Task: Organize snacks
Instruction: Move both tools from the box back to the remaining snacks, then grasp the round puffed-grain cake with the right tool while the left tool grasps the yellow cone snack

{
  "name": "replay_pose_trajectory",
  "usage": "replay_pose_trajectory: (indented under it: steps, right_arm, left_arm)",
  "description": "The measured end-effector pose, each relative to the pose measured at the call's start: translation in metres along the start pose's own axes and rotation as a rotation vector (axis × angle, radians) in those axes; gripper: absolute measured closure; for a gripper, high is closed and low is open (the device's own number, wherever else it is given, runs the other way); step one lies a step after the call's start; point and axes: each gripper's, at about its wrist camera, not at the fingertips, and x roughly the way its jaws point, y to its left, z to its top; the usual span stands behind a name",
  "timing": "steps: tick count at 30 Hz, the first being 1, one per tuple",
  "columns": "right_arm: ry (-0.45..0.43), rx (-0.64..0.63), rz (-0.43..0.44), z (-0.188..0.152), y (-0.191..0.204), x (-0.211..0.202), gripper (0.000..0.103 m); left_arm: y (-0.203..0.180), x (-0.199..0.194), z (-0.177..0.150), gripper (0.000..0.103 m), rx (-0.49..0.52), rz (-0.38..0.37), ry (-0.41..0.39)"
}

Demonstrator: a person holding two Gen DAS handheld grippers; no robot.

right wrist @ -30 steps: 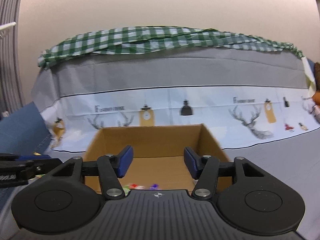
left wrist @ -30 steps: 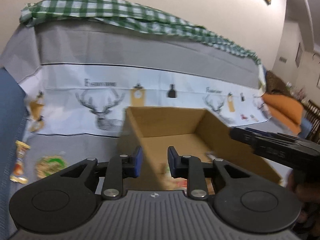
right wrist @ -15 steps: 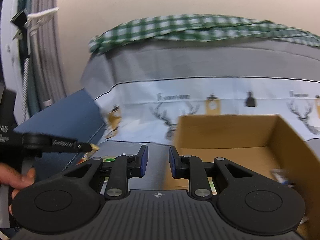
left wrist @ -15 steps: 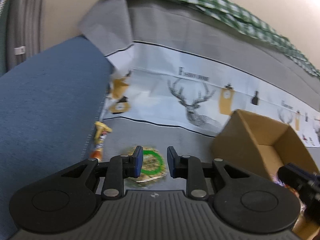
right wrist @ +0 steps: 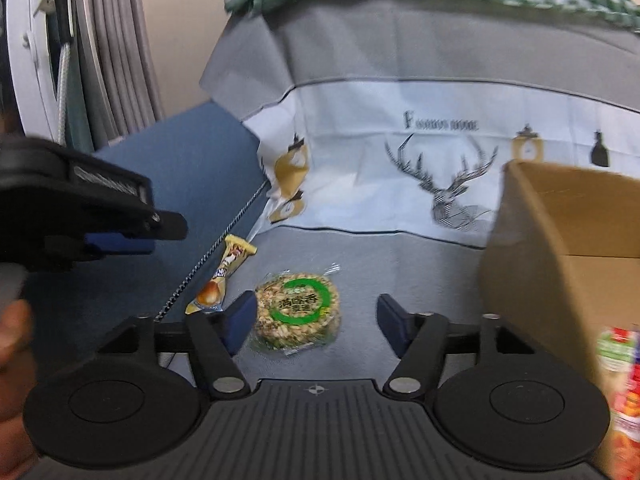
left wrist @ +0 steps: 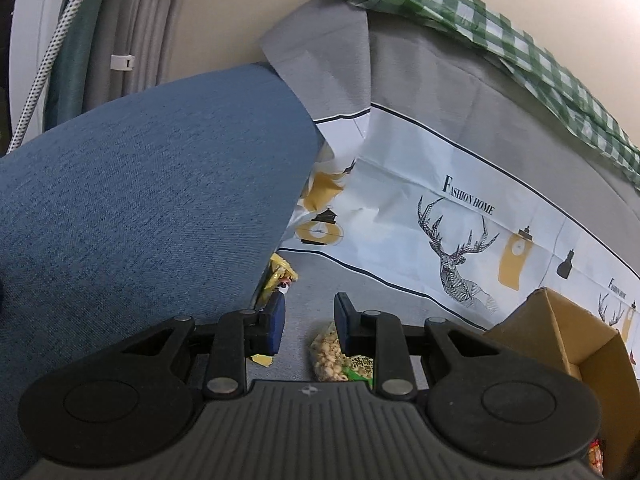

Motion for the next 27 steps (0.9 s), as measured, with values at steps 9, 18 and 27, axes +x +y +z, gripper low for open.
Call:
replay_pose_trajectory:
  steps: [9,18,27]
  right_arm:
    - [0.078,-0.043,-0.012,-0.004,0.017,0.068,0.014]
    - [0.126,-0.116,0.024,-0.015,0.03,0.097,0.018]
    - [0.083,-0.113,-0.103,-0.012,0.024,0.069,0.024]
  left_arm:
    - [-0.002,0.007,0.001,0.074,-0.009,0.01,-0.007]
    - [-0.005,0.013,0.002,0.074,0.02,0.02,-0.004]
    - [-0.017,0.033,-0.001,0.072,0.098,0.028,0.057]
